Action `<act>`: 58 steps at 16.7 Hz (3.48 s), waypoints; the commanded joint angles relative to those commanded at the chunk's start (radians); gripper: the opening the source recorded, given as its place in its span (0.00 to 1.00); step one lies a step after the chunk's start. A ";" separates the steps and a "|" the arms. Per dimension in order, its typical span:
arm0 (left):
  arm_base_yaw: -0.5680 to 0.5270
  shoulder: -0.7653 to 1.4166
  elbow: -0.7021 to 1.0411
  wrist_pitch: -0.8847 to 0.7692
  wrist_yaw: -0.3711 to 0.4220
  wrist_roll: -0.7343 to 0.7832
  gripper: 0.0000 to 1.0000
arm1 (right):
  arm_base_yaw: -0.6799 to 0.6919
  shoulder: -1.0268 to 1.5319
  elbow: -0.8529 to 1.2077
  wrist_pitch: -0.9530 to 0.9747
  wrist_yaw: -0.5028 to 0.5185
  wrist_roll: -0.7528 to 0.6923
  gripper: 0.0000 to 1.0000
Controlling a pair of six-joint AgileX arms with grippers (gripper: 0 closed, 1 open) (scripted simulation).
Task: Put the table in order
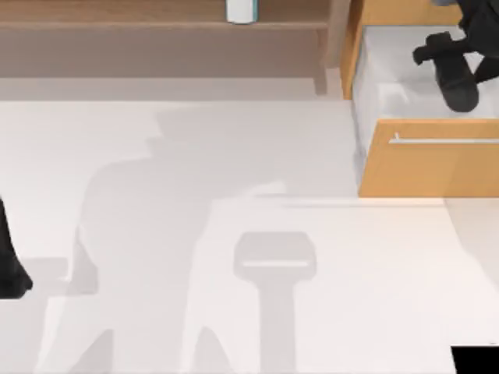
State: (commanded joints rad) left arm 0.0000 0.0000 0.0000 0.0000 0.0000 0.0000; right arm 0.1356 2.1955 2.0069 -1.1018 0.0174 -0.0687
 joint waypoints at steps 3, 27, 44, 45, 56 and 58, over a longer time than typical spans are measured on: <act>0.000 0.000 0.000 0.000 0.000 0.000 1.00 | 0.010 -0.162 -0.100 0.030 0.006 0.030 0.00; 0.000 0.000 0.000 0.000 0.000 0.000 1.00 | 0.246 -1.164 -1.481 0.151 0.025 0.419 0.00; 0.000 0.000 0.000 0.000 0.000 0.000 1.00 | 0.256 -1.204 -1.506 0.166 0.026 0.433 0.00; 0.000 0.000 0.000 0.000 0.000 0.000 1.00 | 0.257 -1.207 -1.502 0.169 0.026 0.433 0.00; 0.000 0.000 0.000 0.000 0.000 0.000 1.00 | 0.256 -1.232 -1.474 0.208 0.025 0.426 0.00; 0.000 0.000 0.000 0.000 0.000 0.000 1.00 | 0.255 -1.233 -1.476 0.213 0.025 0.426 0.00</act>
State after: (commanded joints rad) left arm 0.0000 0.0000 0.0000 0.0000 0.0000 0.0000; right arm 0.3901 0.9629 0.5308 -0.8889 0.0423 0.3575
